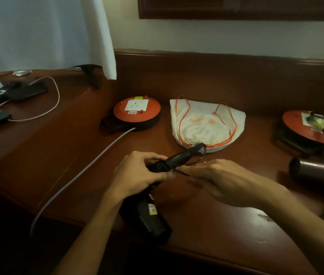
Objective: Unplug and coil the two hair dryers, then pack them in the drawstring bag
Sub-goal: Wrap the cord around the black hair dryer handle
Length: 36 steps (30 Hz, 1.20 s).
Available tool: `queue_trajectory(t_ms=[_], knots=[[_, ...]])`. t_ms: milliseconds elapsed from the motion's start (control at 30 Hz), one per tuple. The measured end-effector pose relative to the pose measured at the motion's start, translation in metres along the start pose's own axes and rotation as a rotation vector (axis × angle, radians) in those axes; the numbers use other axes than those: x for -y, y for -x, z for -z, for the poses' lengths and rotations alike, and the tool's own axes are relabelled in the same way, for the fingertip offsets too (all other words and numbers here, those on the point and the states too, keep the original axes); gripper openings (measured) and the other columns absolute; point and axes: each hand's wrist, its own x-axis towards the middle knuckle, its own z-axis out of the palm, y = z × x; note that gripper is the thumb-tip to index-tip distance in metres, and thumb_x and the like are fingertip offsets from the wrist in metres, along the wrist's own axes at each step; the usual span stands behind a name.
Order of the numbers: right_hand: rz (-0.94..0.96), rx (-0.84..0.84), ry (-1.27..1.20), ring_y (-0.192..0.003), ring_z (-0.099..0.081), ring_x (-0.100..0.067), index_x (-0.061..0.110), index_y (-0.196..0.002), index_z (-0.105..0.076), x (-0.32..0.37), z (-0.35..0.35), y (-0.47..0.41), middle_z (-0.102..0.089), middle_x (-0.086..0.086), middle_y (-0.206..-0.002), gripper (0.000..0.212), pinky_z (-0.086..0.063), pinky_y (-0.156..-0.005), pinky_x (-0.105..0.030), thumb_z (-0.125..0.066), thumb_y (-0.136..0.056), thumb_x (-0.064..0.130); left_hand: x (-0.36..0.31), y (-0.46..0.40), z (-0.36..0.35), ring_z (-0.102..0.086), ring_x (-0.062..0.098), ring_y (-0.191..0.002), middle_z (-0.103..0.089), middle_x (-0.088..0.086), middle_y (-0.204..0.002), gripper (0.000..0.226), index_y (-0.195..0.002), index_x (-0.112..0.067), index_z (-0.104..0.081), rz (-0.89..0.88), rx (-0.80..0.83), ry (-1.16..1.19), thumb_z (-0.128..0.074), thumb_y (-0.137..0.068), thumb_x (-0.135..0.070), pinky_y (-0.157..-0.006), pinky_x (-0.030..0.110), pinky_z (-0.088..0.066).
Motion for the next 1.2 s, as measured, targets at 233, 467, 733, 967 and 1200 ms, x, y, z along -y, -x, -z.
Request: queue_trajectory(t_ms=[233, 467, 733, 967, 1200], knots=[[-0.004, -0.069, -0.221, -0.095, -0.066, -0.016, 0.034, -0.148, -0.048, -0.013, -0.051, 0.009, -0.07, 0.003, -0.114, 0.062, -0.053, -0.08, -0.042, -0.05, -0.096, 0.002, 0.009, 0.012, 0.015, -0.07, -0.001, -0.102, -0.077, -0.018, -0.101, 0.054, -0.11, -0.052, -0.074, -0.069, 0.156, 0.169, -0.087, -0.06, -0.068, -0.092, 0.044, -0.056], [-0.029, -0.28, -0.217, -0.092, -0.066, -0.003, 0.026, -0.106, -0.075, -0.025, -0.093, 0.012, -0.072, 0.014, -0.107, 0.014, -0.056, -0.074, -0.026, -0.066, -0.095, 0.028, 0.008, 0.016, 0.003, -0.07, -0.005, -0.095, -0.076, -0.024, -0.094, 0.04, -0.1, -0.06, -0.074, -0.117, 0.064, 0.036, -0.079, -0.065, -0.077, -0.091, 0.041, -0.057], [-0.283, 0.178, -0.154, -0.059, -0.061, -0.029, 0.005, -0.066, -0.068, -0.054, -0.044, -0.033, -0.066, -0.012, -0.065, 0.035, -0.053, -0.054, -0.047, -0.072, -0.081, 0.037, 0.007, 0.019, 0.008, -0.071, 0.003, -0.104, -0.077, -0.018, -0.103, 0.041, -0.108, -0.049, -0.076, -0.205, 0.257, 0.095, -0.087, -0.07, -0.059, -0.1, 0.046, -0.054], [-0.316, 0.348, -0.235, -0.057, -0.049, -0.002, 0.012, -0.08, -0.07, -0.048, -0.002, -0.049, -0.059, 0.004, -0.066, 0.033, -0.037, -0.052, -0.018, -0.074, -0.087, 0.044, -0.014, 0.012, 0.0, -0.061, -0.008, -0.109, -0.069, -0.028, -0.11, 0.084, -0.139, -0.057, -0.047, -0.182, 0.336, -0.28, -0.075, -0.063, -0.081, -0.096, 0.026, -0.044], [-0.255, 0.454, -0.116, -0.077, -0.066, -0.029, 0.012, -0.109, -0.071, -0.021, 0.005, -0.053, -0.072, -0.014, -0.095, 0.032, -0.054, -0.069, -0.043, -0.053, -0.098, 0.036, -0.03, -0.002, -0.022, -0.065, 0.025, -0.112, -0.071, -0.007, -0.119, 0.064, -0.131, -0.057, -0.041, -0.214, 0.393, -0.567, -0.058, -0.075, -0.084, -0.081, 0.038, -0.041]])
